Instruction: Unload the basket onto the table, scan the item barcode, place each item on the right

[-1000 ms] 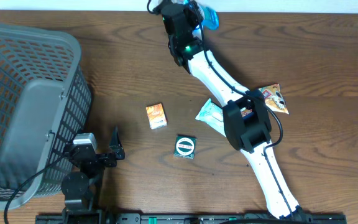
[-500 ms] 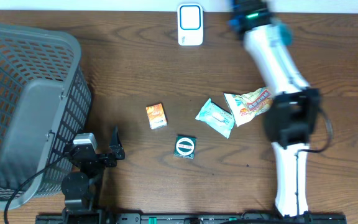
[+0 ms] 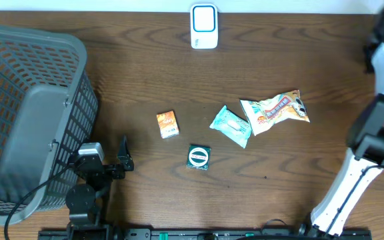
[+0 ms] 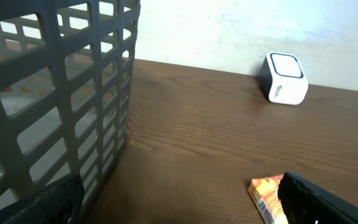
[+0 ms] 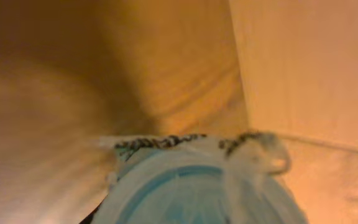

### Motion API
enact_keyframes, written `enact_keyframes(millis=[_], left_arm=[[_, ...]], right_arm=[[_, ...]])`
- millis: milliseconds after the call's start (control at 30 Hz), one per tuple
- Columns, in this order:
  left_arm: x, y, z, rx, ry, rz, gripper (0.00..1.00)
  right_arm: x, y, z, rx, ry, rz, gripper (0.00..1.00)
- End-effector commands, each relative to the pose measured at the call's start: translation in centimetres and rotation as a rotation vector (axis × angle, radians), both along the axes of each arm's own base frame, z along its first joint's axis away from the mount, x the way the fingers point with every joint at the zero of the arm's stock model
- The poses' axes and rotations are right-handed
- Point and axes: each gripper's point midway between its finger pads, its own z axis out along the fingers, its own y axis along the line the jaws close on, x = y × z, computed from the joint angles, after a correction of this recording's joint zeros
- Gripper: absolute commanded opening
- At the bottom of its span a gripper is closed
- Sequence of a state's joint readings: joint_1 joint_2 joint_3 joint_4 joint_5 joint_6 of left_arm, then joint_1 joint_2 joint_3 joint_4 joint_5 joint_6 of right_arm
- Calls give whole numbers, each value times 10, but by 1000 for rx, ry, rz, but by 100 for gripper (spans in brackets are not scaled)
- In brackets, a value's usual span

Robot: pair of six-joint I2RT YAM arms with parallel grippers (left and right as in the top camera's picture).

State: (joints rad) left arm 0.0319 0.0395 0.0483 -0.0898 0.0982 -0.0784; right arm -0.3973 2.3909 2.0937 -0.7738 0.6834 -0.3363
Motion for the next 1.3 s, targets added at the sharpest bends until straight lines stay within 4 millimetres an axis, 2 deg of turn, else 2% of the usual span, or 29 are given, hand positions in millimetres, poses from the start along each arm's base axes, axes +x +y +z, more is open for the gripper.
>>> enact_keyframes(millis=[0, 33, 67, 133, 233, 400, 433, 467, 500, 567, 600, 667, 733, 833, 900, 967, 1033, 1100, 1200, 1267], left_arm=[[-1, -1, -15, -11, 42, -2, 98], [-1, -1, -15, -11, 42, -2, 98], [-1, -1, -15, -11, 42, -2, 98], [-1, -1, -15, -11, 42, -2, 98], [-1, -1, -15, -11, 42, -2, 98], [-1, -1, -15, -11, 42, -2, 98], [-1, -1, -15, -11, 42, -2, 98], [-1, -1, -15, -11, 42, -2, 97], [-1, -1, -15, -11, 42, -2, 98], [-1, -1, -15, -11, 42, -2, 98], [-1, -1, -15, -11, 42, -2, 98], [-1, -1, -15, -11, 42, -2, 98], [-1, -1, -15, -11, 42, -2, 98], [-1, -1, -15, -11, 42, -2, 98], [-1, -1, -15, -11, 42, -2, 98], [-1, -1, -15, -11, 42, -2, 98], [-1, -1, -15, -11, 42, -2, 98], [-1, -1, -15, -11, 42, -2, 98], [-1, -1, -15, -11, 42, -2, 98], [-1, -1, -15, -11, 42, -2, 98]], right_arm=[[-28, -35, 8, -25, -21, -92, 15], [-47, -54, -2, -11, -17, -140, 16], [-55, -61, -5, -8, -20, -167, 17], [-72, -74, -13, 14, -54, -239, 25], [-84, -81, -23, 91, -114, -307, 53], [-87, -81, -25, 182, -210, -361, 77], [-83, -77, -22, 211, -247, -366, 84], [-75, -70, -17, 253, -292, -358, 96], [-68, -63, -11, 294, -332, -341, 99], [-49, -45, 10, 389, -430, -285, 99], [-29, -20, 41, 492, -537, -208, 99], [-13, 6, 74, 587, -633, -133, 99], [-2, 38, 116, 702, -733, -32, 99], [5, 92, 180, 853, -842, 159, 99], [3, 126, 218, 925, -894, 248, 99], [-4, 153, 244, 950, -920, 278, 99], [-15, 177, 262, 948, -924, 259, 99], [-31, 190, 265, 940, -925, 121, 99], [-57, 211, 256, 957, -905, -140, 99], [-71, 237, 242, 1022, -837, -248, 99]])
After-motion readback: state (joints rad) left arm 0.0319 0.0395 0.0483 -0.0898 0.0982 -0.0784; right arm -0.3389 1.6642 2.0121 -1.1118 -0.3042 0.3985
